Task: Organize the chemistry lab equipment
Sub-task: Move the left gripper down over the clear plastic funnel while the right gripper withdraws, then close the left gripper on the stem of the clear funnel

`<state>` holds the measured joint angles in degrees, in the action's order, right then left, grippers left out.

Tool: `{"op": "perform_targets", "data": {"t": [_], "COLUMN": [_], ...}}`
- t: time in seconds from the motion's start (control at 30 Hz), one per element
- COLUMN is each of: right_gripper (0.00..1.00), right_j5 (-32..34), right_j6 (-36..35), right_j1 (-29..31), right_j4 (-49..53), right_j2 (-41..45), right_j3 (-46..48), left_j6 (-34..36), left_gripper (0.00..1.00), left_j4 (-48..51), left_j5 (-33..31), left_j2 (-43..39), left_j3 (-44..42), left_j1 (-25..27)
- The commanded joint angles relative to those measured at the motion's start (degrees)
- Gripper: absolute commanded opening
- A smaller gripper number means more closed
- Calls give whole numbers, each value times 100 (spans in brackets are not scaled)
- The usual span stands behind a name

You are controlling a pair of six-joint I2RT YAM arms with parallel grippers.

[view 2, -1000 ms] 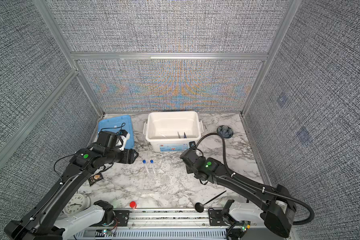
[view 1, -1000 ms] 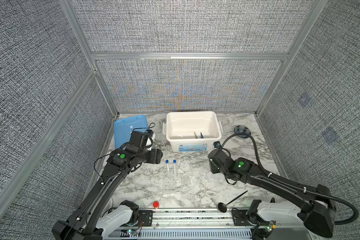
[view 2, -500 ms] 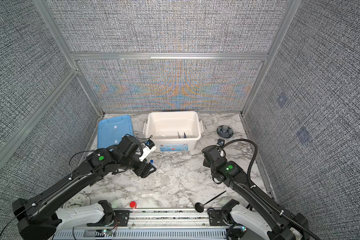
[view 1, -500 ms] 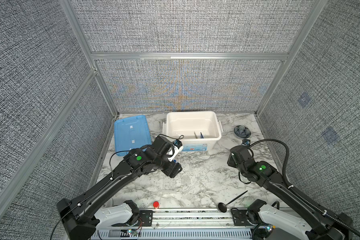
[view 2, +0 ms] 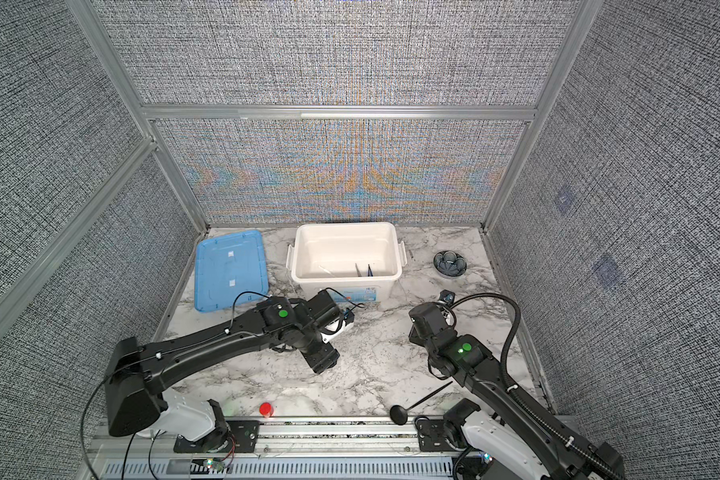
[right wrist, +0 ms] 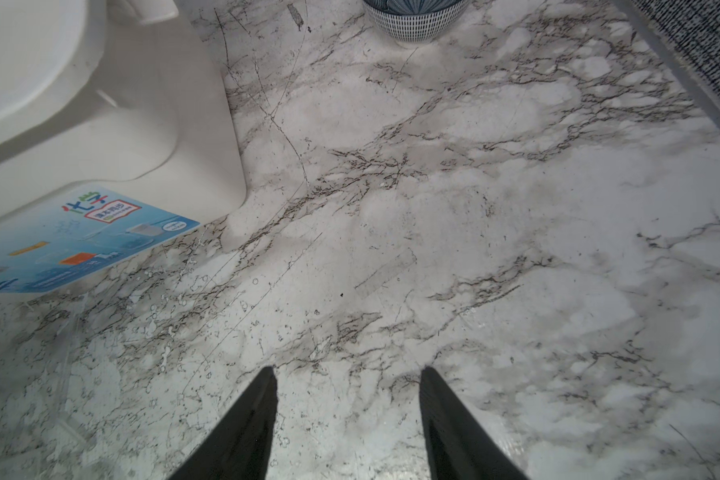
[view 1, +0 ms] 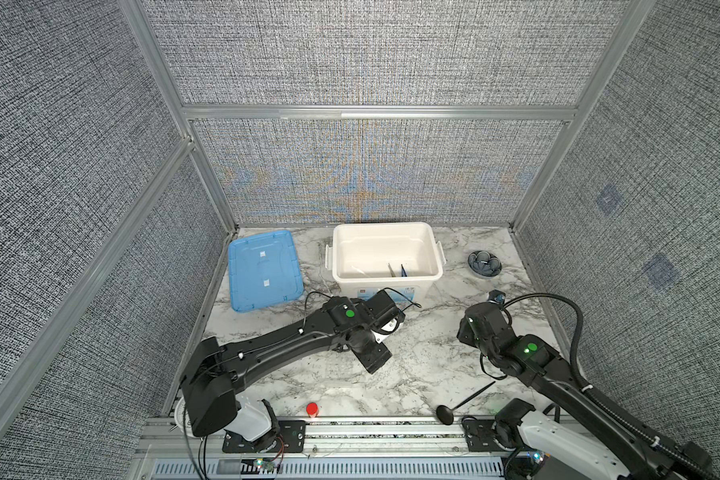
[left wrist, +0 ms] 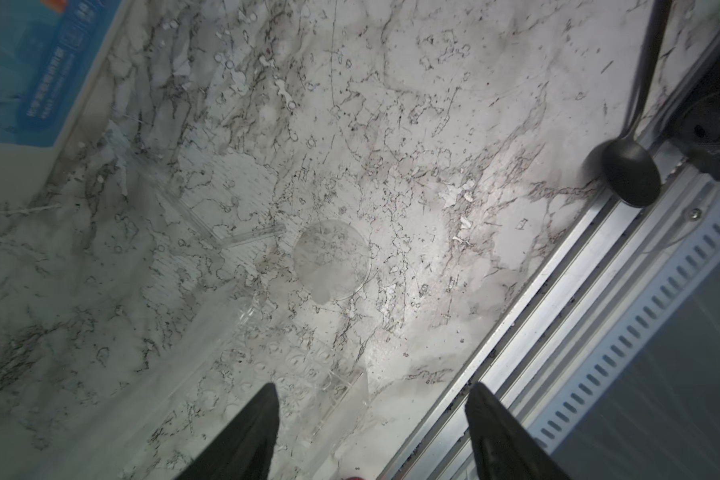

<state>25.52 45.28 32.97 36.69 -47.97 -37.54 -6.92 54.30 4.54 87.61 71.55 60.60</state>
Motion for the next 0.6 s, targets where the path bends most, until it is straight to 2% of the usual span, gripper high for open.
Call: {"op": "perform_targets", "data": {"t": [0.0, 0.2, 0.3, 0.57], "right_gripper": [58, 58, 58, 58], "right_j5": [-24, -15, -4, -146], "right_j6": [112, 71, 61, 48], "right_j1": [4, -8, -27, -35], "right_j4": [7, 13, 10, -87], "right_j2": [86, 292, 310, 278], "right_j3": [108, 236, 273, 354], "left_j6": [-129, -178, -226, -668], "left_gripper": [66, 61, 55, 55], "left_j4": [-151, 74, 303, 427], "left_j5": [151, -43, -156, -639], "left_j2": [261, 721, 1006, 1282], "left_j3": [62, 329, 509, 865], "left_j1": [7, 5, 5, -12]}}
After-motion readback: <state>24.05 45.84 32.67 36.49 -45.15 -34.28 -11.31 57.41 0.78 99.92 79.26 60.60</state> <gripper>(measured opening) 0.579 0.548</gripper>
